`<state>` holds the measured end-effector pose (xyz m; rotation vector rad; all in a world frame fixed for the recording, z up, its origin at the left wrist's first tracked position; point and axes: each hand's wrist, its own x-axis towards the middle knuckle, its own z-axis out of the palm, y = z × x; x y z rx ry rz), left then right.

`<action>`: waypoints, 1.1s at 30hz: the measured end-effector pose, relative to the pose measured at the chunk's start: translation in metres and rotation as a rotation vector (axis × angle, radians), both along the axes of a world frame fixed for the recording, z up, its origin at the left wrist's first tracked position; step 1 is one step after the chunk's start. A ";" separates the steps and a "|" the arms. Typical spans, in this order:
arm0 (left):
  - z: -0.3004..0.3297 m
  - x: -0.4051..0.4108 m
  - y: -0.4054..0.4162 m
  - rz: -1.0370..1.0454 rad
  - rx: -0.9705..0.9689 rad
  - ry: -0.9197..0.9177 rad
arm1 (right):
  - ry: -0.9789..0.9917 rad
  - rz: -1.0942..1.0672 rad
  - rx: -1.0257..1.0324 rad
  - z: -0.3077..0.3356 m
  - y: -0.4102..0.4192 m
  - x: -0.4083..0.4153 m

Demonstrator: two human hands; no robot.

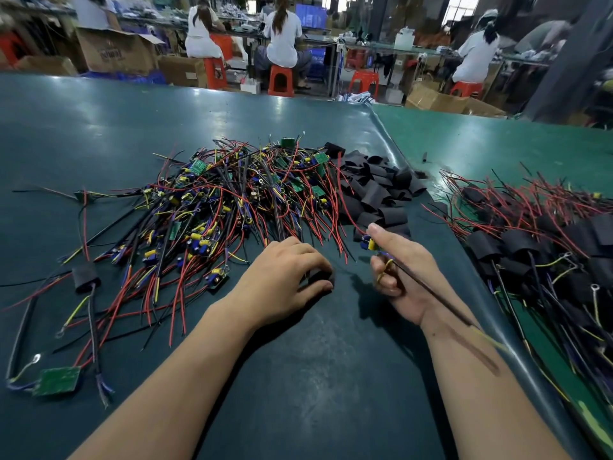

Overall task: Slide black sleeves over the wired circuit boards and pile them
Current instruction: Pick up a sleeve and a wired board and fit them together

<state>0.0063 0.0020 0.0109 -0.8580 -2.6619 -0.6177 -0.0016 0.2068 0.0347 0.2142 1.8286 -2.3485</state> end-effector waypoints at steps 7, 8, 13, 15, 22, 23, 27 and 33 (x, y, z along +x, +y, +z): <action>0.001 0.002 0.002 0.066 -0.013 0.070 | 0.093 -0.034 -0.268 0.001 0.008 -0.002; 0.002 0.001 0.002 0.073 0.000 0.080 | 0.074 -0.004 -0.324 0.001 0.009 -0.003; 0.002 0.002 0.003 0.124 0.053 0.095 | 0.052 0.088 -0.513 0.005 0.011 0.000; 0.001 0.003 0.004 0.121 0.037 0.089 | 0.105 0.078 -0.422 0.005 0.008 0.002; 0.004 0.002 -0.007 0.052 0.109 0.009 | 0.213 0.020 -0.404 0.006 0.012 -0.001; 0.005 0.003 -0.008 0.064 0.155 0.032 | 0.236 0.002 -0.379 0.006 0.014 -0.001; 0.004 0.003 -0.006 0.061 0.439 0.062 | 0.277 -0.061 -0.302 0.006 0.012 -0.001; 0.000 0.000 -0.002 0.096 0.699 0.141 | 0.206 -0.184 -0.278 0.003 0.006 -0.005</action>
